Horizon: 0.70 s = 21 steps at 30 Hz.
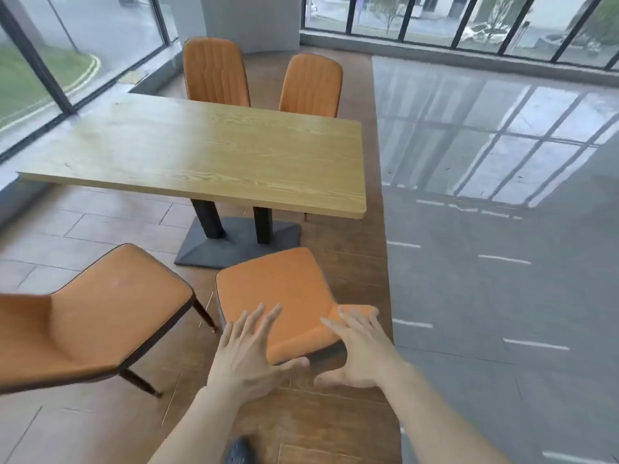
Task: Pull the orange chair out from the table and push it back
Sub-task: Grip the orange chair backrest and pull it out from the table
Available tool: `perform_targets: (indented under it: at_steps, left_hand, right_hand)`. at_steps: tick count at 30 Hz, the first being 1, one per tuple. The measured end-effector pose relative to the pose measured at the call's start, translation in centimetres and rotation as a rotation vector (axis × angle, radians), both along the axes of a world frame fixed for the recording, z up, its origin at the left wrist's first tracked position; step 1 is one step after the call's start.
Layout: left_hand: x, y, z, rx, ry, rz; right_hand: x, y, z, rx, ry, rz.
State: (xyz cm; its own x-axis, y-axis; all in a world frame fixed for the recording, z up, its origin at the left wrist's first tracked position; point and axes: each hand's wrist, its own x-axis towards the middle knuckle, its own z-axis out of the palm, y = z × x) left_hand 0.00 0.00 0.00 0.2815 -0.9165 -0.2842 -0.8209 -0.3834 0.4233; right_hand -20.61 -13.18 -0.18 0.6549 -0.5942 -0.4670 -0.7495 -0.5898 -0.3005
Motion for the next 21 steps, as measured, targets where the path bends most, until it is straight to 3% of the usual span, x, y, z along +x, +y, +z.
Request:
perform_targets:
  at_steps: [7,21]
  left_hand:
    - [-1.2,1.8,-5.2,0.095,0.021,0.057]
    - [4.8,-1.8,-8.1,0.007,0.066,-0.036]
  right_hand:
    - [0.3,0.2,-3.0,-0.098,-0.054,0.033]
    - [4.4,-5.0,-5.8,-0.176,-0.058,0.058]
